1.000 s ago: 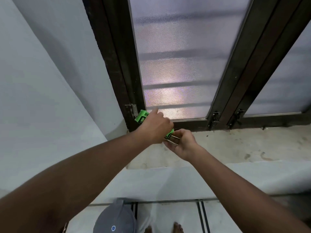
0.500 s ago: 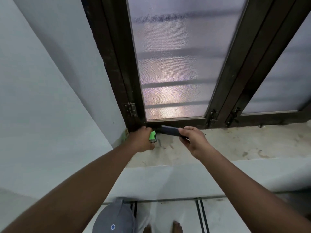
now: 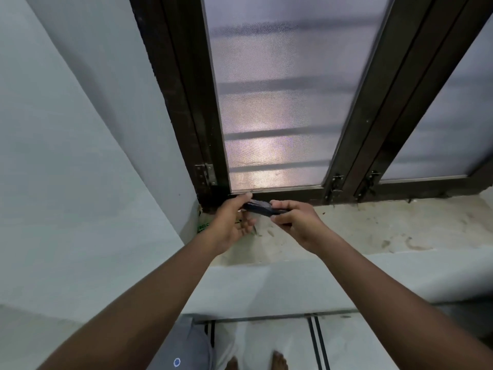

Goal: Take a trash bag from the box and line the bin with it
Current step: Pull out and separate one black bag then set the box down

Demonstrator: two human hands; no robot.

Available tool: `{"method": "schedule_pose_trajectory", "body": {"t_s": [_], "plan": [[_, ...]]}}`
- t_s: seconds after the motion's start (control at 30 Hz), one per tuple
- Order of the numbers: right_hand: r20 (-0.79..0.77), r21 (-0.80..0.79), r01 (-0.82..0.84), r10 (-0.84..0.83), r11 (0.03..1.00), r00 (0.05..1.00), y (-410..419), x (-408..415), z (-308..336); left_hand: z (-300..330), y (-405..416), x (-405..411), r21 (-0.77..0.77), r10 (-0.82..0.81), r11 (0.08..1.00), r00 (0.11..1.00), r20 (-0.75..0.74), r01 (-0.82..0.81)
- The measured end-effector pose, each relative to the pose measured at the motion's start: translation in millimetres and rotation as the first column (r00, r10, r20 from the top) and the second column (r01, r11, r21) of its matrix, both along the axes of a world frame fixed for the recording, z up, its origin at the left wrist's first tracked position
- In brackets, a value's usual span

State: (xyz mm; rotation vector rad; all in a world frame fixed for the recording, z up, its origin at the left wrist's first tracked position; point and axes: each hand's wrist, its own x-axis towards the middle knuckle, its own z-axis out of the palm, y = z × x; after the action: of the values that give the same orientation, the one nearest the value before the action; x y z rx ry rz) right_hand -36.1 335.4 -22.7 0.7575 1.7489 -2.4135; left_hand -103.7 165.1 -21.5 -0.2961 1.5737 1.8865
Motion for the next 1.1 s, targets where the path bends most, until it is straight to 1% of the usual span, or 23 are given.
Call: {"method": "schedule_pose_trajectory", "body": {"t_s": [0.1, 0.17, 0.23, 0.3, 0.33, 0.37, 0.43, 0.47, 0.5, 0.53, 0.6, 0.63, 0.67, 0.73, 0.8, 0.87, 0.93, 1.0, 1.03, 1.07, 1.1], "plan": [[-0.068, 0.195, -0.092, 0.107, 0.976, 0.992, 1, 0, 1, 1, -5, -5, 0.028, -0.053, 0.998, 0.998, 0.025, 0.052], [-0.081, 0.283, -0.129, 0.158, 0.95, 0.984, 5, 0, 3, 3, -9, -6, 0.039, -0.094, 0.995, 0.994, 0.047, 0.092], [-0.072, 0.362, -0.104, 0.139, 0.927, 0.988, 7, -2, 1, 1, -12, -8, 0.056, -0.111, 0.993, 0.993, 0.039, 0.108], [-0.03, 0.438, -0.024, 0.042, 0.899, 0.999, 5, -5, 0, -2, -13, -9, 0.07, -0.143, 0.988, 0.989, 0.038, 0.141], [-0.01, 0.431, 0.021, -0.018, 0.902, 1.0, 3, -7, -1, -2, -13, -8, 0.064, -0.185, 0.981, 0.982, 0.035, 0.183], [0.004, 0.385, 0.059, -0.066, 0.921, 0.998, -1, -10, -2, -4, -12, -8, 0.052, -0.237, 0.971, 0.971, 0.029, 0.235], [0.024, 0.183, 0.084, -0.09, 0.979, 0.996, -9, -12, 0, -8, -10, -7, -0.005, -0.323, 0.946, 0.946, 0.01, 0.324], [0.022, 0.085, 0.075, -0.077, 0.994, 0.997, -14, -12, 2, -9, -8, -6, -0.054, -0.349, 0.936, 0.937, -0.012, 0.348], [0.016, 0.028, 0.06, -0.061, 0.998, 0.998, -17, -11, 4, -10, -6, -4, -0.119, -0.367, 0.926, 0.929, -0.051, 0.36], [0.006, 0.015, 0.044, -0.044, 0.999, 0.999, -20, -10, 5, -11, -4, -4, -0.199, -0.386, 0.911, 0.917, -0.099, 0.362], [0.019, 0.083, 0.036, -0.037, 0.996, 0.999, -25, -9, 5, -11, -1, -2, -0.348, -0.412, 0.876, 0.894, -0.175, 0.335], [0.042, 0.124, 0.041, -0.046, 0.991, 0.998, -27, -10, 4, -12, 0, -2, -0.37, -0.403, 0.874, 0.895, -0.19, 0.315], [0.059, 0.148, 0.056, -0.066, 0.987, 0.996, -27, -11, 2, -15, -1, -3, -0.354, -0.379, 0.887, 0.906, -0.188, 0.297], [0.075, 0.174, 0.081, -0.095, 0.981, 0.993, -25, -14, 2, -16, -3, -3, -0.252, -0.305, 0.931, 0.941, -0.145, 0.263], [0.082, 0.165, 0.092, -0.107, 0.982, 0.991, -23, -15, 5, -14, -7, -4, -0.128, -0.225, 0.968, 0.972, -0.075, 0.214], [0.115, 0.154, 0.118, -0.136, 0.981, 0.984, -22, -15, 10, -11, -9, -3, -0.014, -0.195, 0.981, 0.981, 0.017, 0.196], [0.172, 0.097, 0.171, -0.186, 0.98, 0.967, -24, -17, 14, -9, -9, -1, -0.006, -0.17, 0.985, 0.983, 0.064, 0.17], [0.214, -0.043, 0.198, -0.184, 0.979, 0.959, -25, -17, 16, -8, -8, 0, -0.053, -0.131, 0.99, 0.99, 0.048, 0.134], [0.216, -0.099, 0.167, -0.143, 0.981, 0.966, -25, -16, 17, -8, -7, 0, -0.075, -0.116, 0.99, 0.993, 0.019, 0.118], [0.206, -0.102, 0.113, -0.09, 0.988, 0.974, -25, -16, 17, -10, -7, -1, -0.081, -0.115, 0.99, 0.993, -0.017, 0.113], [0.19, -0.067, 0.059, -0.045, 0.996, 0.981, -26, -16, 16, -11, -7, -2, -0.077, -0.124, 0.99, 0.991, -0.048, 0.12]]}}
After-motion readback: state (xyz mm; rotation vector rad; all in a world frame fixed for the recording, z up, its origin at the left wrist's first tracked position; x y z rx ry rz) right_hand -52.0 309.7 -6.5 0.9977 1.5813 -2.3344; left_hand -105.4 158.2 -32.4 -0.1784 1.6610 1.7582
